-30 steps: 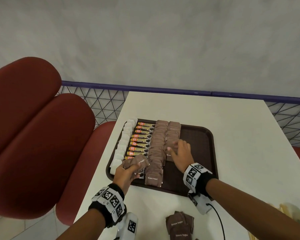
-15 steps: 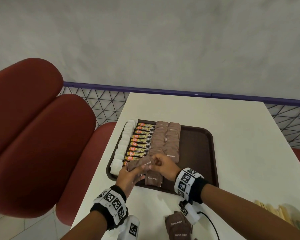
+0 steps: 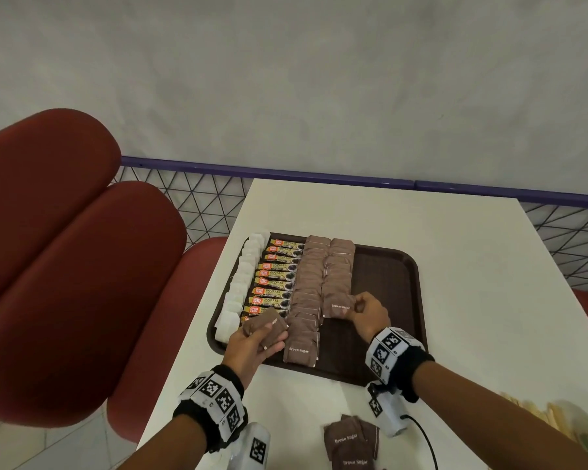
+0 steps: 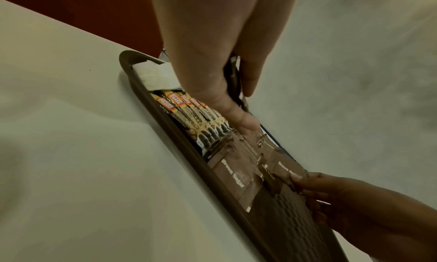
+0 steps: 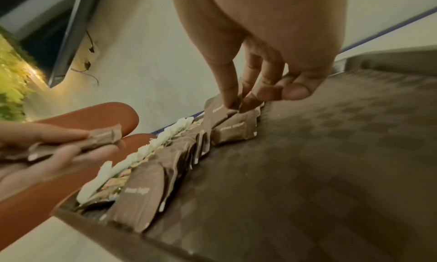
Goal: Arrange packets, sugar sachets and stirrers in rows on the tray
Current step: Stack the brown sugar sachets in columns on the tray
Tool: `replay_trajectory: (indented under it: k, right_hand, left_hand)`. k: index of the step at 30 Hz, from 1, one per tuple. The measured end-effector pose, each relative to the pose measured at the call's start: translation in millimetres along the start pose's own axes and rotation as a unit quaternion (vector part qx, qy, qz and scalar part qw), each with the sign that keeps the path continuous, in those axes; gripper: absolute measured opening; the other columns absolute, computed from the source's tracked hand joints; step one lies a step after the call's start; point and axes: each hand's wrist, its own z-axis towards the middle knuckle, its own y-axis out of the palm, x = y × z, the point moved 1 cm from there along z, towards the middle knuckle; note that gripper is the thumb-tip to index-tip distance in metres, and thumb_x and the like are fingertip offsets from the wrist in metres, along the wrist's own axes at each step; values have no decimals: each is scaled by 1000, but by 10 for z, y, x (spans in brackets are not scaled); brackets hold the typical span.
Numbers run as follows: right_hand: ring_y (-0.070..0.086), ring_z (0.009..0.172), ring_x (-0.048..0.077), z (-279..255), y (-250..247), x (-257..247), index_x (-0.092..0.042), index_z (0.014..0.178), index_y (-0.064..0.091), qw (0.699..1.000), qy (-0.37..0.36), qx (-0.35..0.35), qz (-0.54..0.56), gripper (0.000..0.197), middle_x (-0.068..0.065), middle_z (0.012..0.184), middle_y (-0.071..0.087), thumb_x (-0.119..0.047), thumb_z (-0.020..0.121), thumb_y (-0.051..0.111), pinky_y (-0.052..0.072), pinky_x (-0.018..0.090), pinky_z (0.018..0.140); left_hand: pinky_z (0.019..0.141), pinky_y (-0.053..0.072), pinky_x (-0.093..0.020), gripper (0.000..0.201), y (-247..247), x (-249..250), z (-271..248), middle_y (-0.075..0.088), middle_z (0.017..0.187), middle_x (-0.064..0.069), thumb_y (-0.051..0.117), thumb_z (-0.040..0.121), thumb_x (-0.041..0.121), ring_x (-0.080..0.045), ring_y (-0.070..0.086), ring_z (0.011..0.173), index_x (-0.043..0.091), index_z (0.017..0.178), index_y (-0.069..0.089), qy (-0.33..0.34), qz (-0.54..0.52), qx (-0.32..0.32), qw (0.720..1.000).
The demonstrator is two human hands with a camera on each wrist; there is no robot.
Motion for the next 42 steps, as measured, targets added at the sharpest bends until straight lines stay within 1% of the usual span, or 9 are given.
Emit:
replay_trajectory:
  k: [3,6,10,19,24,29,31,36,42]
  right_hand:
    - [57,91,26,51,104,29,-23,84,46,999,29,-8,-31,21,7,96,60,-24,80,67,43,28,77]
    - [54,103,33,75,146,-16,-17,98,49,989,20,-5,-145,24,15,109,58,-30,83,63,42,33,87]
    - [46,115,29,93,192,-41,-12,109,47,969,-20,27,-245,34,10,118,59,-33,86,59,37,37,94]
    - [40,117,24,2,126,-88,-15,119,42,970,-68,101,-211,46,6,123,46,-33,83,63,36,33,95]
    - [41,112,22,-126,129,-203,-14,116,48,965,-154,105,-184,36,5,117,49,-31,85,59,37,32,93]
    - [45,100,14,-321,258,-326,-19,104,51,973,-227,-29,-35,20,-5,95,52,-23,86,59,42,30,89]
    - [52,98,18,-367,340,-349,-20,100,52,973,-212,-89,-16,16,-3,91,57,-24,87,59,45,31,86]
    - [54,95,14,-428,411,-407,-2,110,58,971,-138,-162,113,25,4,98,58,-17,90,58,43,12,73]
    - [53,81,18,-488,440,-339,9,100,56,952,-131,-228,160,29,12,87,57,-14,84,65,46,28,76]
  left_hand:
    - [74,58,-31,28,1,-3,4,67,110,-21,53,91,4,-26,70,90,3,119,55,12,25,1,1000]
    - [75,57,-33,27,-17,9,5,68,108,-20,55,90,5,-26,72,87,4,117,56,20,39,1,999]
    - [76,58,-34,24,-27,34,12,68,107,-21,52,91,3,-28,70,90,4,115,57,2,26,-2,1000]
    - [77,58,-31,28,-10,73,13,66,116,-16,52,91,-1,-29,64,106,2,118,58,19,41,8,999]
    - [70,58,-30,31,5,62,1,66,113,-16,59,87,1,-26,65,100,4,118,58,29,59,15,998]
    - [72,57,-32,34,57,33,-13,68,105,-15,62,84,1,-23,67,89,2,117,58,29,76,14,997]
    - [68,56,-29,32,86,32,-32,69,102,-13,62,84,1,-21,68,86,4,116,59,34,80,8,996]
    - [65,56,-27,28,94,33,-68,67,103,-16,60,86,0,-22,68,85,2,113,58,44,72,1,996]
    - [72,56,-31,31,75,7,-54,67,111,-20,64,84,3,-29,67,98,1,114,59,28,96,-10,995]
